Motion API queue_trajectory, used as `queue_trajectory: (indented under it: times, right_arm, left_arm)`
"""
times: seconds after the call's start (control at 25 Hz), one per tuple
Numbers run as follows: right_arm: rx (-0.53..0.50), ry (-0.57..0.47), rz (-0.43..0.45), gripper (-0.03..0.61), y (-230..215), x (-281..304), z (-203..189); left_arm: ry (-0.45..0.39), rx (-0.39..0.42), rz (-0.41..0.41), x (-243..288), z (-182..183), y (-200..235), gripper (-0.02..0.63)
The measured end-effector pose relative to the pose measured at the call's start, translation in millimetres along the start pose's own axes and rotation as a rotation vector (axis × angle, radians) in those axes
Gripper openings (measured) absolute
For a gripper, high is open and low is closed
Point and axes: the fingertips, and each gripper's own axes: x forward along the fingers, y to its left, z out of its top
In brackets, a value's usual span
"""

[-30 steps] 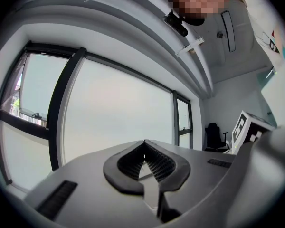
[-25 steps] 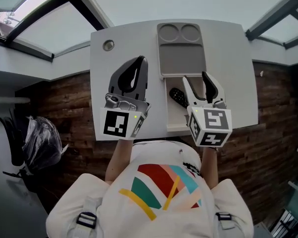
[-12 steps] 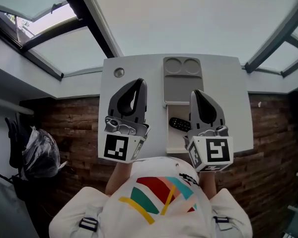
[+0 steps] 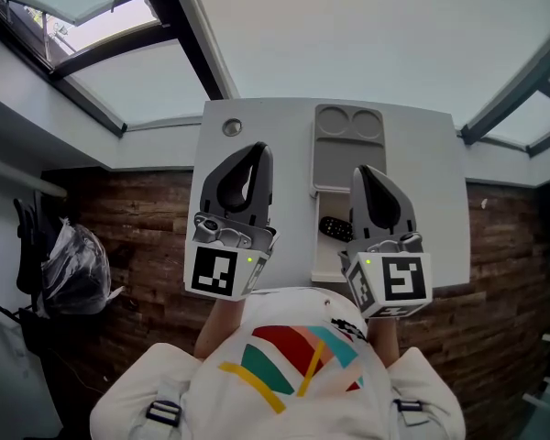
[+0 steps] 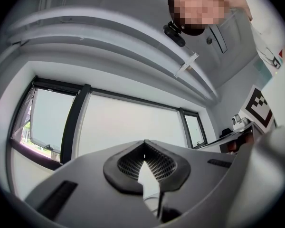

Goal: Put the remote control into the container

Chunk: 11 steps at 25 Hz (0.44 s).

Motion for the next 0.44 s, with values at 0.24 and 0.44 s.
queue_trajectory:
  times: [0.24,0.44]
  right_arm:
    - [-0.006,-0.001,-0.001,0.002,0.9,-1.2,-0.1]
    - [0.006,0.011,-0.013,0.002,-0.4,-0.2,-2.8]
  left_arm:
    - [0.007,-0.011,-0.003,0.3,-2.9,-0.8,0.008]
    - [-0.006,-0.011,-0.014,2.3,-2.1,-1.5,0.008]
